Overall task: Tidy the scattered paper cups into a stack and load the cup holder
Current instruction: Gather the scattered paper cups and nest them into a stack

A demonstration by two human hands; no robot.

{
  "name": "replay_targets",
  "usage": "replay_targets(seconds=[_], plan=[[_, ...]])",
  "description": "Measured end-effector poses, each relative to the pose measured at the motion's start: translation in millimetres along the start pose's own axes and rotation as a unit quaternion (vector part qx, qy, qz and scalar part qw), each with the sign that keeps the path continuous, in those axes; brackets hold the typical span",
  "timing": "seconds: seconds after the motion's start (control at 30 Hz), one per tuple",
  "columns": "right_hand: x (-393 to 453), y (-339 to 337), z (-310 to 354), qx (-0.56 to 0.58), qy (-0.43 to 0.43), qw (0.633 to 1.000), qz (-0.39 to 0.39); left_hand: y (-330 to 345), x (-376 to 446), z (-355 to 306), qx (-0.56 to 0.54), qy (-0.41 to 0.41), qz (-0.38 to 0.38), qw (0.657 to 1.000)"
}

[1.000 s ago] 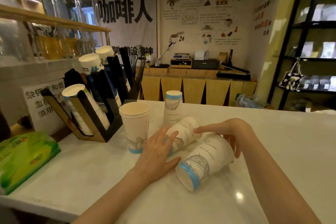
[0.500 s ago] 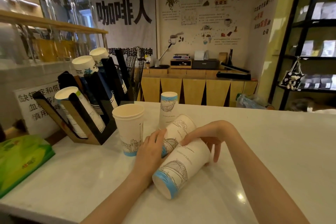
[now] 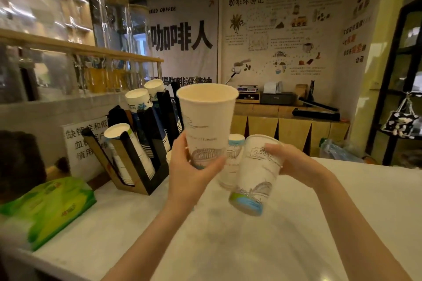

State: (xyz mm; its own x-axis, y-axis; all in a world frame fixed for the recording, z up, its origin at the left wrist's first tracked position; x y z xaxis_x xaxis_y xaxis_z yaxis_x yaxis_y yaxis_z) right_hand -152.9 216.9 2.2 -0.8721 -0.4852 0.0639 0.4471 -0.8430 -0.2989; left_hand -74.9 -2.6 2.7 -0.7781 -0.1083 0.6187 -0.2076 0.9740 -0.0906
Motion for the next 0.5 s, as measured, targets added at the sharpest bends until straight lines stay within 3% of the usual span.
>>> replay_targets(seconds=[0.3, 0.5], plan=[[8, 2, 7, 0.135, -0.134, 0.963, -0.190, -44, 47, 23, 0.122, -0.101, -0.006, 0.987], [8, 17, 14, 0.192, -0.200, 0.915, -0.294, -44, 39, 54, 0.095, -0.167, 0.017, 0.981]])
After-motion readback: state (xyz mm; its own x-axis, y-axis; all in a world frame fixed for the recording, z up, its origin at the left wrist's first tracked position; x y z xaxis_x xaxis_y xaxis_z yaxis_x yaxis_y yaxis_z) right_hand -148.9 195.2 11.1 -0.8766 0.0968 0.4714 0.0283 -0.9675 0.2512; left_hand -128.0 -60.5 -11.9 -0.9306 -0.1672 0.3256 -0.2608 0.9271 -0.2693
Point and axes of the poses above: each hand's wrist, its own x-axis towards the middle knuckle, its own y-axis out of the palm, z = x × y, the point moved 3 cm from there along x, towards the middle knuckle, and after that the axes turned 7 degrees about z, right-handed, at the moved point
